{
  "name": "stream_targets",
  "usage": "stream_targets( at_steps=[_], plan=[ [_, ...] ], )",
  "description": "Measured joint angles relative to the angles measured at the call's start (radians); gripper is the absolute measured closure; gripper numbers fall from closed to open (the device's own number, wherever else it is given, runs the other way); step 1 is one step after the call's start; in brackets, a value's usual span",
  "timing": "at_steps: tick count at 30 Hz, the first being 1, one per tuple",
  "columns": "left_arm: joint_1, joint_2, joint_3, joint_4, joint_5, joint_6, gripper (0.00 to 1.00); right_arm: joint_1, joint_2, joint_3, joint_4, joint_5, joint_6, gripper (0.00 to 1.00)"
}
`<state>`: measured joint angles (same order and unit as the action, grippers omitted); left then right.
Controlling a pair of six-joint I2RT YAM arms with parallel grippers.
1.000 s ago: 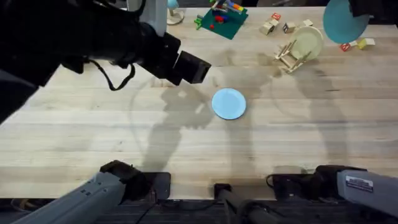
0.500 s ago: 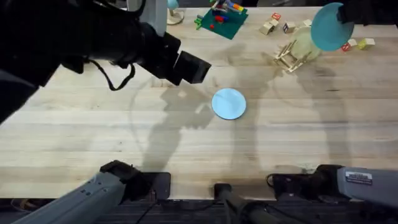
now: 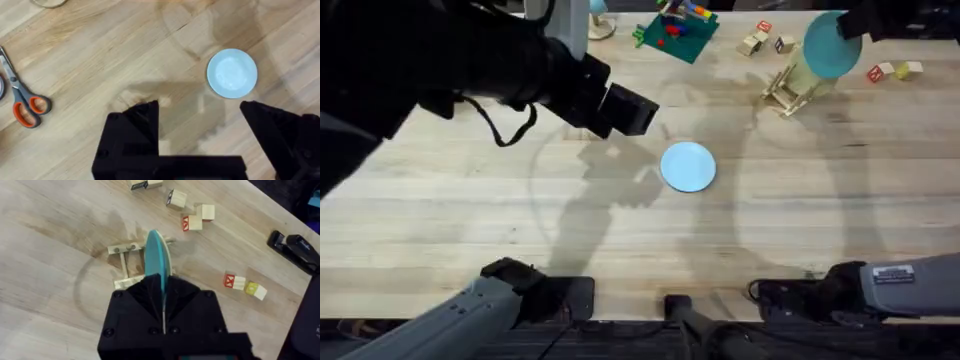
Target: Pick up the plates from the table one by one and place each into a slot on the dish rack.
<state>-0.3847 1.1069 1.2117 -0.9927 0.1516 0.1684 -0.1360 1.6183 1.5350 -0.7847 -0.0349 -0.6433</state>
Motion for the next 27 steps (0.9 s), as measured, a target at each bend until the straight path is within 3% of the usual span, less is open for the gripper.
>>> stream_targets(
  at_steps=[15, 27],
  plan=[
    [0.000, 0.000, 0.000, 0.000, 0.000, 0.000, 0.008, 0.000, 0.100, 0.000, 0.015, -0.035, -0.038, 0.972],
    [0.000, 0.000, 0.000, 0.000, 0.000, 0.000, 0.007, 0.000, 0.105, 0.000, 0.015, -0.037, -0.038, 0.972]
  ],
)
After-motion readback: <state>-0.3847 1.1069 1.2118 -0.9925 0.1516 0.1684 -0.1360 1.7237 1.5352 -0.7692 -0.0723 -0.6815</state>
